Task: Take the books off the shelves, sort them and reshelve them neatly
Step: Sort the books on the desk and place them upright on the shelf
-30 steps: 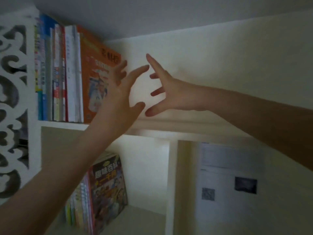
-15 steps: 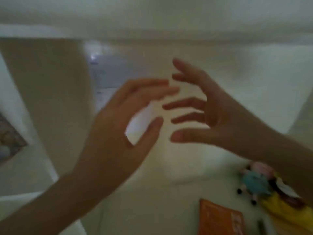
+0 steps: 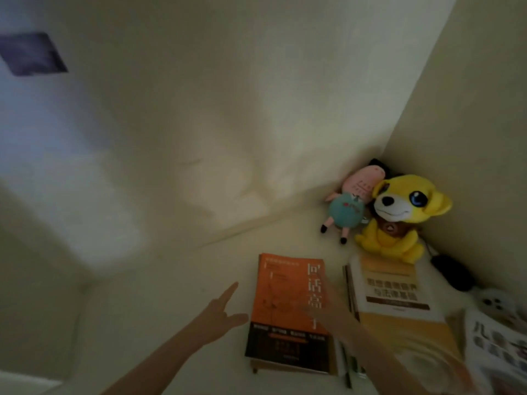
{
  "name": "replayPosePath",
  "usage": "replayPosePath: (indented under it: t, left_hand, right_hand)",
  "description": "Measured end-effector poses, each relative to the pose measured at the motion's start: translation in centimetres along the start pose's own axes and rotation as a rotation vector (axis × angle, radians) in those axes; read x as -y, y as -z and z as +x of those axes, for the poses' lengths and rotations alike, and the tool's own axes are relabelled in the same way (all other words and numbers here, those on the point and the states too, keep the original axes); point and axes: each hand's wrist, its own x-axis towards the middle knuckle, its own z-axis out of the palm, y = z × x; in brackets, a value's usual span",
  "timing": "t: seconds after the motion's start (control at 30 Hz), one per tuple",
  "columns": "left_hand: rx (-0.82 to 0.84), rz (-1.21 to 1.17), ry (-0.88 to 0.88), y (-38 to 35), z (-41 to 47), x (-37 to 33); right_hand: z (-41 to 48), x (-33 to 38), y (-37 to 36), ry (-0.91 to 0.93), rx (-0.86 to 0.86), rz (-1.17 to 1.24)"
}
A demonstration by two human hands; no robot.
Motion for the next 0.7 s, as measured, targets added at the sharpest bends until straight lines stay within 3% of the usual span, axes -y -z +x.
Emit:
replayPosePath:
  t: [0.13,0.27,0.33,0.47,0.57,0.7]
  left_hand:
    - [0.083,-0.16,0.068,-2.2,2.8,0.3]
    - [0.135,-0.36,0.144,-3.9,5.0,0.6]
    - [0.166,-0.456,0.138,-4.9,5.7,0.8]
    - [0.165,-0.528,0.109,-6.6,6.4,0.4]
    - [0.191,-0.533,0.169,-7.3,6.5,0.4]
    - [0.13,-0.558,0.183,-7.8,6.9,1.0]
  right_hand:
    - [1.2,-2.8,-1.4,-0.077,-0.072,0.118]
    - [2.9,-5.9,-2.3,-0.298,-0.195,-0.082]
    - [2.9,-5.8,-2.0,-0.358,-0.24,-0.048]
    - [3.0,-7.2,-2.4,-0.278,-0.218,-0.058]
    - [2.3,-7.8,-3.7,-0.24,-0.265,-0.234]
    - [2.0,-7.9,-3.7,-0.261,-0.319,-0.207]
